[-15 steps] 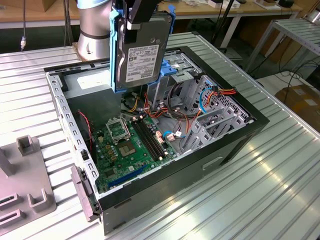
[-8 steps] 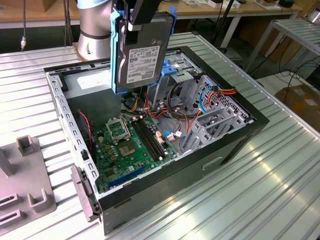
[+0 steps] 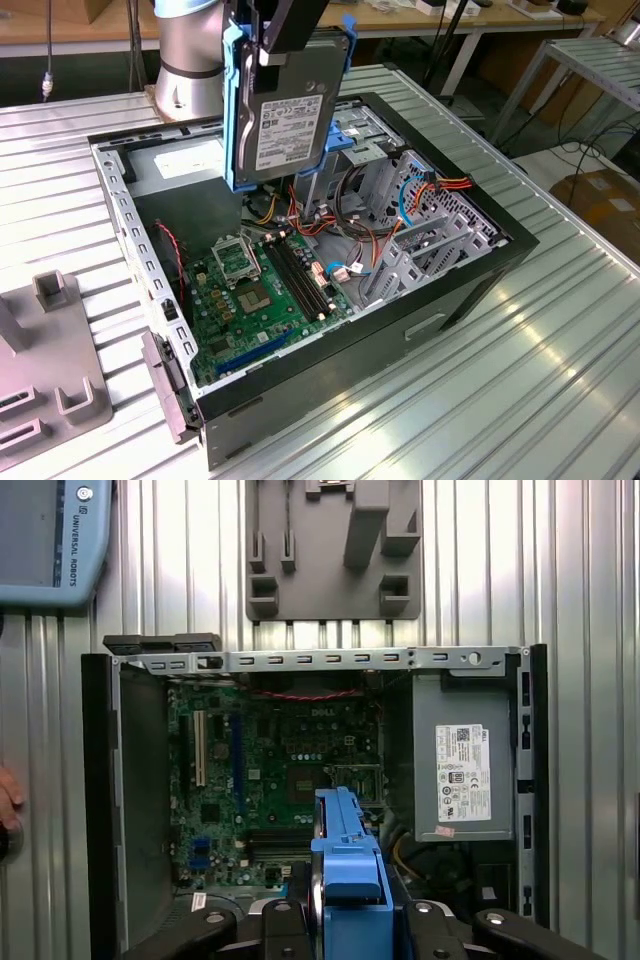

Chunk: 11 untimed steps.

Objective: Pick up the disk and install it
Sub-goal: 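Insert the disk into the insertion slot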

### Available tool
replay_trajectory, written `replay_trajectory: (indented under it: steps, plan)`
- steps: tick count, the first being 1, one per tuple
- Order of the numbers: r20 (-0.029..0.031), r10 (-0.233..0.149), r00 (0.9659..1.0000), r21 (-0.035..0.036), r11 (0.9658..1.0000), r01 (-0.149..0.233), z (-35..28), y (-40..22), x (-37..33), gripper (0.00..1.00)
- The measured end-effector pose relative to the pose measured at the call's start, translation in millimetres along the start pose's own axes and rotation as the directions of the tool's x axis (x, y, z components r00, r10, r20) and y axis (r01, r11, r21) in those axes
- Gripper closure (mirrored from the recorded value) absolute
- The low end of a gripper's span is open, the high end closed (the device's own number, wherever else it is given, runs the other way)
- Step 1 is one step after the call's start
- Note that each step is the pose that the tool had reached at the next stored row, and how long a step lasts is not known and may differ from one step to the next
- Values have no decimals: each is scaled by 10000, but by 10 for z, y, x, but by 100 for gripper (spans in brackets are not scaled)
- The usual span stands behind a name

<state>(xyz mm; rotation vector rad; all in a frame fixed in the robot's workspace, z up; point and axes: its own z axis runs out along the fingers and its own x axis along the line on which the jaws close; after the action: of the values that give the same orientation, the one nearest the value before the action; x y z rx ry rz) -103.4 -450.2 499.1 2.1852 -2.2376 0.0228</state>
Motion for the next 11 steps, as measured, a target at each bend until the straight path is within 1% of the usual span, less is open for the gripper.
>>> replay_trajectory:
  steps: [6,11]
  plan:
    - [-1,0,10000,0,10000,0,1,-2,42,63]
    - [-7,-1,10000,0,10000,1,1,-11,56,63]
